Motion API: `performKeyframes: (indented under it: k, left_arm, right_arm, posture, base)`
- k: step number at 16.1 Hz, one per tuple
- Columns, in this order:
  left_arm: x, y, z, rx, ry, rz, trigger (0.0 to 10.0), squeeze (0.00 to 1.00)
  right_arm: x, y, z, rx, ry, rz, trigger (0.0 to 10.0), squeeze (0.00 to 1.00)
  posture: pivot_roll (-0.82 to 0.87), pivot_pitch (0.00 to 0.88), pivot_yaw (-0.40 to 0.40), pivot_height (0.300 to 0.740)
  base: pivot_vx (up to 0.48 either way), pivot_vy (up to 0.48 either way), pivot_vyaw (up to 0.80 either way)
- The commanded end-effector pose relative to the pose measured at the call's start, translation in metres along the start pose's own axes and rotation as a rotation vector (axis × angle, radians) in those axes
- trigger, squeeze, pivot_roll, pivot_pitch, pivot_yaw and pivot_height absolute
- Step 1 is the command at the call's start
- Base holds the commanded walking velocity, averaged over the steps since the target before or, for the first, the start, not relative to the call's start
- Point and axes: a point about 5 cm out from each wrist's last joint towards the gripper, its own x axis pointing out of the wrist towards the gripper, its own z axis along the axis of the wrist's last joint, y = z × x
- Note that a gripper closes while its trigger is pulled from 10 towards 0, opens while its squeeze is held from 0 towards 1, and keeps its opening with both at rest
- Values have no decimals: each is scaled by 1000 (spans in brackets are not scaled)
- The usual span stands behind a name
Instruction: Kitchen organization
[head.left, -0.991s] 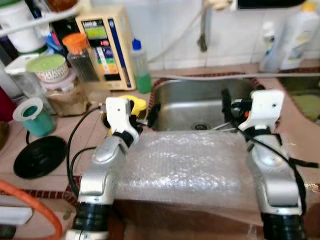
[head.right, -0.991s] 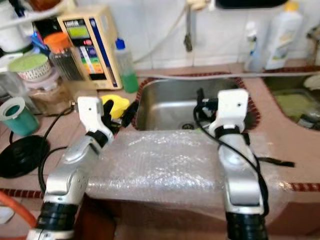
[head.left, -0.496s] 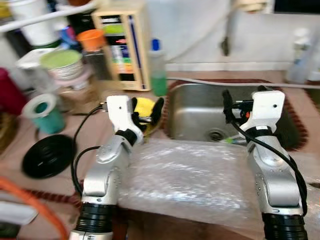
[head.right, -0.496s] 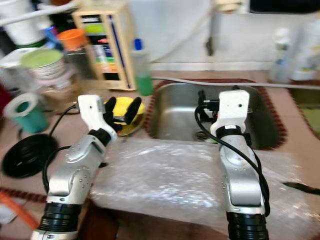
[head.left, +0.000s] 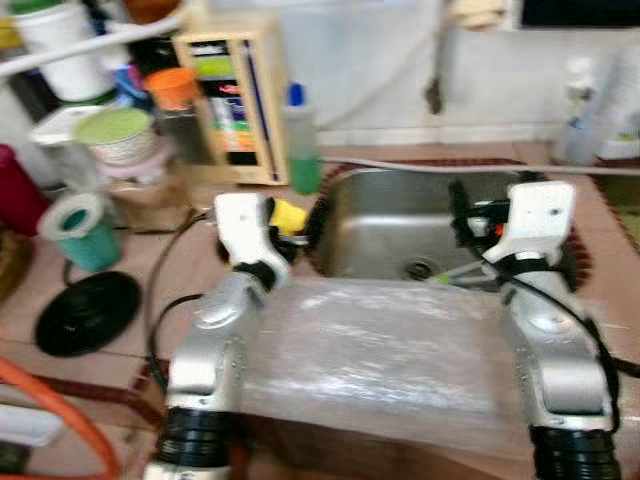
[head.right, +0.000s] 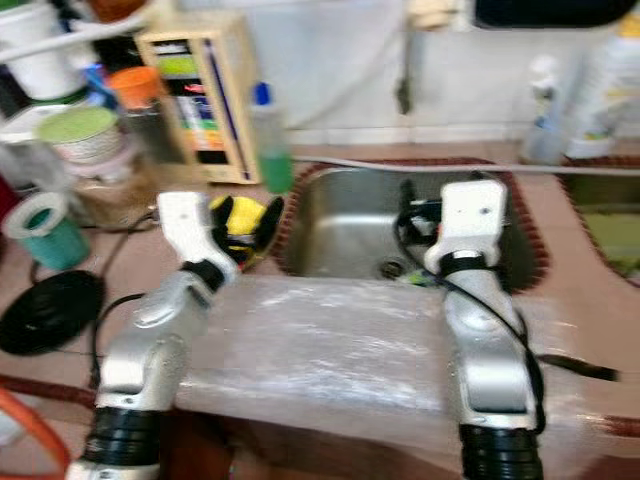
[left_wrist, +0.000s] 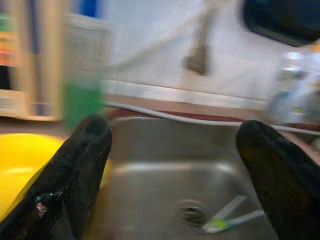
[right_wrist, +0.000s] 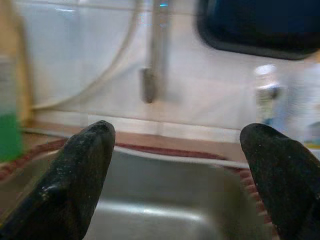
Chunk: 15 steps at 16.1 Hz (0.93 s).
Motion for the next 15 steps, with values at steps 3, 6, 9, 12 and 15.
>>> performKeyframes:
  k: [3,6,9,12,15]
  left_arm:
    - [-3,9,4,8,-13,32,10000,0]
    - [-3,18,9,35,-33,88,10000,0]
    - [-3,34,12,34,-48,186,10000,0]
    - [0,44,14,24,-48,251,10000,0]
    - [4,56,10,-16,-34,357,10000,0]
  right_arm:
    - [0,8,4,12,-12,42,10000,0]
    - [-7,25,-1,68,25,147,10000,0]
    - [-13,37,-5,116,71,188,10000,0]
    - [-20,50,4,142,40,279,10000,0]
    - [-25,53,9,136,30,317,10000,0]
  posture:
    - [-89,0,109,740]
    - [-86,0,113,740]
    - [-86,0,117,740]
    - [-99,0,120,740]
    - [-130,0,103,740]
  base:
    - [0,-109,0]
    - [0,0,0]
    - [0,0,0]
    - [0,0,0]
    - [0,0,0]
